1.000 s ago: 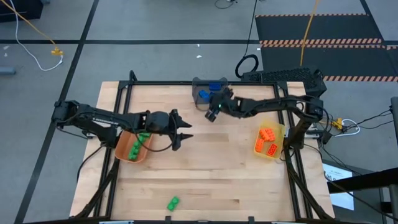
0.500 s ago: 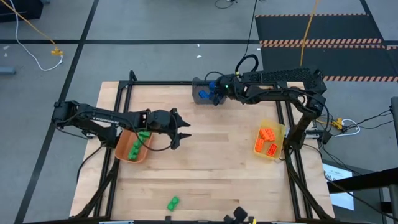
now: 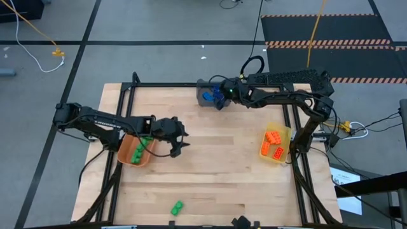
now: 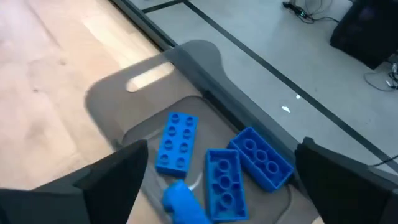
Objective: Sort & place blocks by color
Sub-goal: Put the green game piece into the orange bin
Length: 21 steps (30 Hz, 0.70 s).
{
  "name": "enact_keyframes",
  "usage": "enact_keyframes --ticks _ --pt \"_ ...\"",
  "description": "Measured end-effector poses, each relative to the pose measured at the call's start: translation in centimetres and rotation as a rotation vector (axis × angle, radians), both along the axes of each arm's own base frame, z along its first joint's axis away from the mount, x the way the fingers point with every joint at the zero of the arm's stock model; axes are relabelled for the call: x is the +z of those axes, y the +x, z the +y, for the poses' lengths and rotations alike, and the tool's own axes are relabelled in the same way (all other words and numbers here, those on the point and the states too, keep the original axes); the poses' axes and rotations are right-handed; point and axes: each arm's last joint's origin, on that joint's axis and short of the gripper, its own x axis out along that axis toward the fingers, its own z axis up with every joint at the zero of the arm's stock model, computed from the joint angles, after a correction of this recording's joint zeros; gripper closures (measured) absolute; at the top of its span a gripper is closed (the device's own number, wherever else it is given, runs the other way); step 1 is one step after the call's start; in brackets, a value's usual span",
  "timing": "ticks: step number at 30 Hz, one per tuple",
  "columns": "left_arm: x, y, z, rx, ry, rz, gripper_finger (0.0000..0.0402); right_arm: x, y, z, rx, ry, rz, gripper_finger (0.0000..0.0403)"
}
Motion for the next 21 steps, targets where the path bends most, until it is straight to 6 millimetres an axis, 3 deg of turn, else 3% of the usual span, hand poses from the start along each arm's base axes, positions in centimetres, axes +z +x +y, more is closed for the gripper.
enact_keyframes --ticks 7,11,16,21 --pt "1.0 -1.0 -3.9 -0.103 -0.047 0.185 0.0179 2.3 0.9 3.5 0.145 0.002 -0.079 0.0030" --pt "2.6 -1.1 -6.3 -0.111 -0.046 0.168 0.0179 3.6 1.7 6.8 0.247 0.053 -0.159 0.0030" --pt "4.0 -1.3 -8.3 -0.102 -0.074 0.143 0.0179 3.7 2.8 11.4 0.386 0.092 -0.168 0.0030" --pt "3.8 -2.0 -9.6 -0.057 -0.145 0.189 0.0179 3.7 3.3 15.5 0.481 0.123 -0.176 0.0030"
